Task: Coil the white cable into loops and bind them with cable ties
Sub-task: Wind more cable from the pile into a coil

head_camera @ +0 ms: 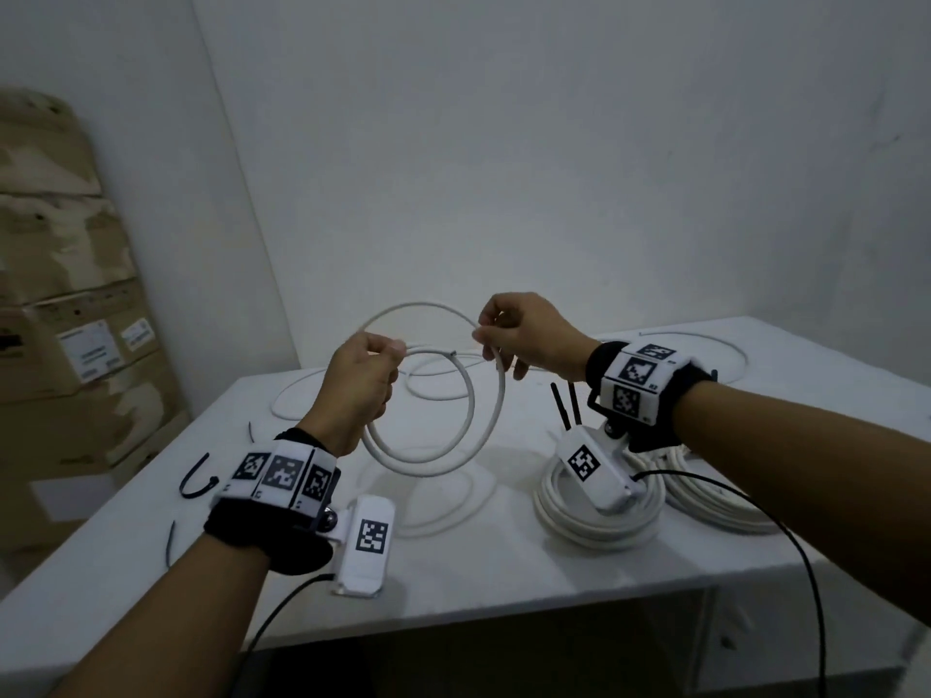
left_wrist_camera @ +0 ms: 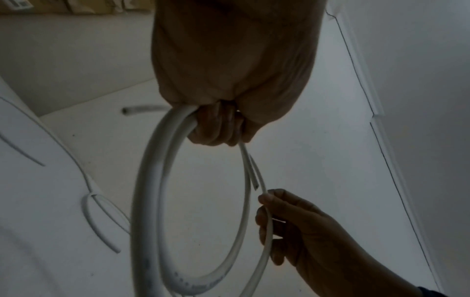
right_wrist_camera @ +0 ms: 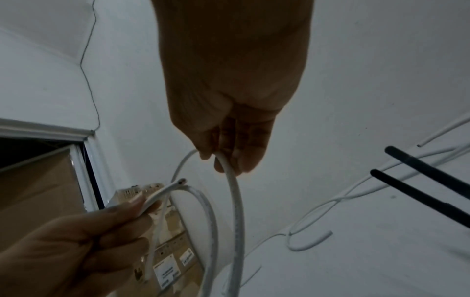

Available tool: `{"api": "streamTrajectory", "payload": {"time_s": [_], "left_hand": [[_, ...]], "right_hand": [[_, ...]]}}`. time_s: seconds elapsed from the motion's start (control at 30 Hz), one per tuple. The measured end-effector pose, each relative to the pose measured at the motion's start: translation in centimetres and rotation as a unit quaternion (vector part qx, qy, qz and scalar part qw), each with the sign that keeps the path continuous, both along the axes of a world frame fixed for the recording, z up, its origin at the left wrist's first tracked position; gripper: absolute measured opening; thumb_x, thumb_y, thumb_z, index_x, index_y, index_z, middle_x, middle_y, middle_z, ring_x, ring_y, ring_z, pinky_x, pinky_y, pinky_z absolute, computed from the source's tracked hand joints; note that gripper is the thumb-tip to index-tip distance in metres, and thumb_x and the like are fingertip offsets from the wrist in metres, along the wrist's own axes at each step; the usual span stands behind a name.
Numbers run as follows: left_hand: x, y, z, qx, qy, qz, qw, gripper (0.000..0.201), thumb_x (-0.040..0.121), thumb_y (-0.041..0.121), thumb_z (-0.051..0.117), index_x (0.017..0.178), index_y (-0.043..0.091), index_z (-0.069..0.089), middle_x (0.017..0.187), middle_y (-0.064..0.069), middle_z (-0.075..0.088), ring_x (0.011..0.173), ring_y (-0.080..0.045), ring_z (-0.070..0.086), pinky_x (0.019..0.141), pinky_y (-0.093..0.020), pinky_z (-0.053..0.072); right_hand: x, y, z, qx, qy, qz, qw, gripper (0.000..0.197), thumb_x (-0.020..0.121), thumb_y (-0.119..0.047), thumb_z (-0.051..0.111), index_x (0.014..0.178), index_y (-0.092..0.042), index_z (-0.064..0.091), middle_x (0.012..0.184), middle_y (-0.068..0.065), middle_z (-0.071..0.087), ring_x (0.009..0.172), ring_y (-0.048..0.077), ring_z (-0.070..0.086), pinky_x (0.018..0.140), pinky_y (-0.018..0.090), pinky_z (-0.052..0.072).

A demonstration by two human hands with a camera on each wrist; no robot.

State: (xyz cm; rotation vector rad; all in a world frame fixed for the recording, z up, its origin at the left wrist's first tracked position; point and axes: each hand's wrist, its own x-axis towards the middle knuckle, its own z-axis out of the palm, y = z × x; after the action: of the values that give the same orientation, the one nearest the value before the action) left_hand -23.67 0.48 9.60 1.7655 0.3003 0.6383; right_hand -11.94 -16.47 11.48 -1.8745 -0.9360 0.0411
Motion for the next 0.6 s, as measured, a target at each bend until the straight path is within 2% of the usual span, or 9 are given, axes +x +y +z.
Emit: {"api": "streamTrajectory", "payload": {"time_s": [0.1,0.23,0.37,0.47,0.57,0.6], "left_hand": [[0.4,-0.9,0.9,0.017,-0.008,-0.012,1.0,0.02,0.1,0.022,0.051,0.082,0.015,0.044,0.059,0.001,0.042,0.041,-0.005,0.029,0.036,-0.017,0.024],[1.0,-2.3,1.5,0.032,-0.005,-0.071,0.997,0.02,0.098,0.019,0.053,0.081,0.013,0.045,0.049,0.006,0.039,0.038,-0.005,0.025,0.036,-0.016,0.021],[1.5,-3.6,1.8,0.052,-0.008,-0.102,0.993,0.02,0.098,0.017,0.053,0.08,0.012,0.047,0.043,0.011,0.04,0.037,-0.004,0.027,0.036,-0.016,0.022],[1.8,-4.8,1.9,0.07,-0.011,-0.129,0.989,0.021,0.098,0.015,0.052,0.078,0.012,0.047,0.041,0.01,0.039,0.037,-0.003,0.026,0.036,-0.016,0.022],[2.1,-5.8,2.0,0.075,-0.013,-0.143,0.987,0.021,0.098,0.015,0.052,0.078,0.01,0.049,0.044,0.01,0.04,0.038,-0.004,0.027,0.037,-0.016,0.023],[2.1,-6.0,1.9,0.077,-0.012,-0.145,0.986,0.021,0.098,0.016,0.053,0.078,0.01,0.049,0.045,0.009,0.041,0.039,-0.004,0.028,0.037,-0.016,0.024]], "right_hand": [[-0.1,-0.8,0.6,0.024,-0.023,0.013,0.999,0.008,0.091,-0.014,0.06,0.084,-0.011,0.057,0.074,0.007,0.064,0.057,0.02,0.058,0.042,0.026,0.045],[-0.4,-1.5,1.7,0.032,-0.031,0.036,0.998,0.009,0.092,-0.015,0.059,0.083,-0.014,0.057,0.08,0.006,0.071,0.055,0.016,0.053,0.039,0.023,0.039],[-0.6,-2.3,2.7,0.022,-0.035,0.049,0.998,0.008,0.094,-0.017,0.056,0.087,-0.013,0.057,0.077,0.007,0.071,0.052,0.012,0.049,0.041,0.018,0.033],[-0.6,-2.6,2.1,0.001,-0.06,0.04,0.997,0.008,0.094,-0.018,0.056,0.089,-0.013,0.059,0.068,0.001,0.063,0.052,0.006,0.049,0.05,0.014,0.037],[-0.6,-2.9,1.3,-0.021,-0.074,0.042,0.996,0.01,0.095,-0.019,0.053,0.091,-0.013,0.06,0.072,0.001,0.065,0.064,0.013,0.056,0.064,0.024,0.043],[-0.6,-3.1,1.2,-0.021,-0.071,0.046,0.996,0.011,0.096,-0.019,0.053,0.091,-0.013,0.06,0.072,0.002,0.067,0.066,0.014,0.058,0.065,0.025,0.044]]}}
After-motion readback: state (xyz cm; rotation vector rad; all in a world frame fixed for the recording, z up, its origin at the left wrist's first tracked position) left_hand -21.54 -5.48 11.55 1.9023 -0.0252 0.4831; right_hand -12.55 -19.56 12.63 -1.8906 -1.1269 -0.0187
